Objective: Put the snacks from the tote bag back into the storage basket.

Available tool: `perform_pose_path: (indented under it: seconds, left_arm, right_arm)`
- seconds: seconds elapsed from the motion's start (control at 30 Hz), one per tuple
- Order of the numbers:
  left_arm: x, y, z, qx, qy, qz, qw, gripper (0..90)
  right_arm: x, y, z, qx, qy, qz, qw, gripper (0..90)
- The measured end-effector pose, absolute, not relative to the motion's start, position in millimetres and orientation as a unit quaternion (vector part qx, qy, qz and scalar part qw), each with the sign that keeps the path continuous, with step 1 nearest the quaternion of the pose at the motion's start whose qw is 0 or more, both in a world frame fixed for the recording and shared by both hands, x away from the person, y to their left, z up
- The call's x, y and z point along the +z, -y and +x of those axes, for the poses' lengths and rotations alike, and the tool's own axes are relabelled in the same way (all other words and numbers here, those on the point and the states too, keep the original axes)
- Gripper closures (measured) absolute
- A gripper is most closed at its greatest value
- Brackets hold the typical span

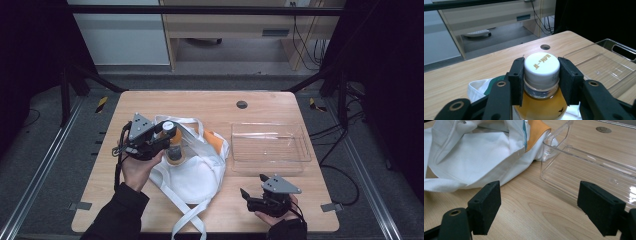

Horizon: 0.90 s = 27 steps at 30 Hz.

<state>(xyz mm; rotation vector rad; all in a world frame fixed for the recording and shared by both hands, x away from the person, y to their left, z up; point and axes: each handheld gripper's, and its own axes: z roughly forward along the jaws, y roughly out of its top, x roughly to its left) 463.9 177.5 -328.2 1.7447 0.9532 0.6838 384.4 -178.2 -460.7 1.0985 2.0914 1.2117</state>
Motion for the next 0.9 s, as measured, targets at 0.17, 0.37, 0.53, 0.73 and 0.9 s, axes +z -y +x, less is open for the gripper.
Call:
perform_pose_path:
  seconds: [0.17,0.37,0.53,0.73,0.9]
  left_arm:
    - [-323,-172,461,0.284,-0.386,0.721,0.5,59.0]
    - [-315,-164,458,0.286,-0.376,0.721,0.507,59.0]
    - [-310,-155,457,0.288,-0.367,0.724,0.508,59.0]
    - [-304,-145,456,0.285,-0.36,0.725,0.513,59.0]
    - [-300,-135,455,0.284,-0.353,0.727,0.516,58.9]
  right_arm:
    - [-461,178,385,0.442,-0.765,0.401,0.242,19.6]
    - [-461,178,385,0.443,-0.766,0.4,0.24,19.6]
    - [-461,178,385,0.442,-0.766,0.399,0.241,19.6]
    - [-461,178,385,0.443,-0.766,0.4,0.239,19.5]
    - [-461,178,384,0.444,-0.766,0.399,0.238,19.5]
